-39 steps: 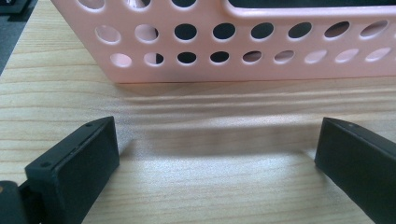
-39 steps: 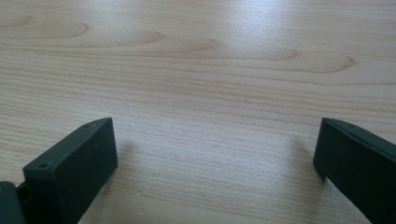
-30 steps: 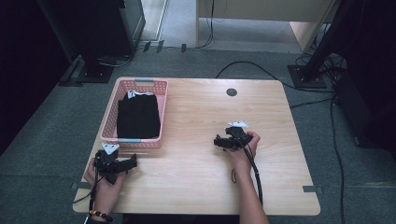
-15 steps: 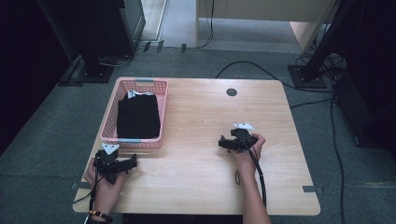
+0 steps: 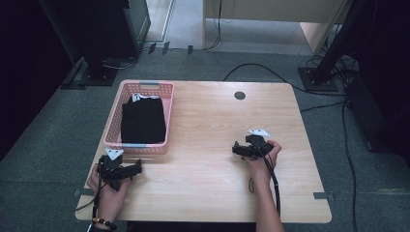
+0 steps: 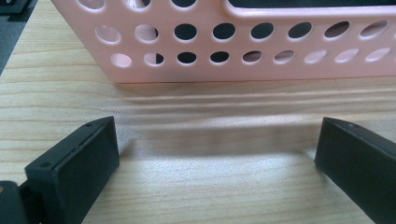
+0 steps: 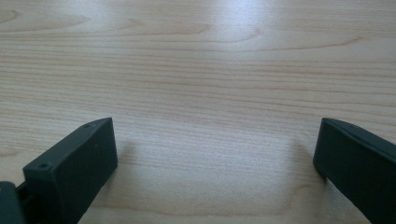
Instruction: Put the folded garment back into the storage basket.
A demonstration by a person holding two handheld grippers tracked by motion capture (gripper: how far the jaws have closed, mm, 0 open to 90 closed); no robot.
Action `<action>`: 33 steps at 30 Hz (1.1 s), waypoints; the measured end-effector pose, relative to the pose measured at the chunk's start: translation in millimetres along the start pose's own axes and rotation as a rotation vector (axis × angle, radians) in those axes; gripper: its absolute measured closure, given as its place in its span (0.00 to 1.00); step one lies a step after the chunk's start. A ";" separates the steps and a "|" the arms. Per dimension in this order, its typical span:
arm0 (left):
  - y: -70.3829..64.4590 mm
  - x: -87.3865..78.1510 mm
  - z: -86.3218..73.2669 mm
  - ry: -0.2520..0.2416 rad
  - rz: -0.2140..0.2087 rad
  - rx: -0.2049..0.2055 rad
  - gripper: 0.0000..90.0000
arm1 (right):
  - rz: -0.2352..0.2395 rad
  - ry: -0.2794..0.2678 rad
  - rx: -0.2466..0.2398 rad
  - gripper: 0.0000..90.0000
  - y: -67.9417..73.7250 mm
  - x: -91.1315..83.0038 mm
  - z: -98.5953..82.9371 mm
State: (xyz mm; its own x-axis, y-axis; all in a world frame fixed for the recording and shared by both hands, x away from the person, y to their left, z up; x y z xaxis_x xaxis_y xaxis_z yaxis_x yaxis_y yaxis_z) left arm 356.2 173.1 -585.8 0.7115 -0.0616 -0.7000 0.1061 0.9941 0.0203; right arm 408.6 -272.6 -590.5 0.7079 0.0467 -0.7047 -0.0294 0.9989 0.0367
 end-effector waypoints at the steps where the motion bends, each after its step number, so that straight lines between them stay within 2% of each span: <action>1: 0.0 0.0 0.0 0.000 0.000 0.000 0.00 | -0.002 -0.001 0.001 0.00 -1.2 -0.4 -0.4; 33: 0.0 0.0 0.0 0.000 0.000 0.000 0.00 | -0.024 -0.015 0.024 0.00 -32.8 -9.7 -8.7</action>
State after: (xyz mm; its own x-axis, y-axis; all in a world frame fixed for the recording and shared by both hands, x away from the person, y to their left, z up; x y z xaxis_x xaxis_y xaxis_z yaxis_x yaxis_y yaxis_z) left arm 356.1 173.1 -585.8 0.7114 -0.0616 -0.7000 0.1061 0.9942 0.0203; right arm 396.5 -305.8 -591.1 0.7184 0.0227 -0.6953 0.0047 0.9993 0.0375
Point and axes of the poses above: each handheld gripper's, and its own axes: x roughly forward along the jaws, z roughly out of its top, y roughly to its left, the point moved 9 cm from there along x, roughly forward along the jaws, and after that the axes turned 1 degree about z, right-handed, at the moved point
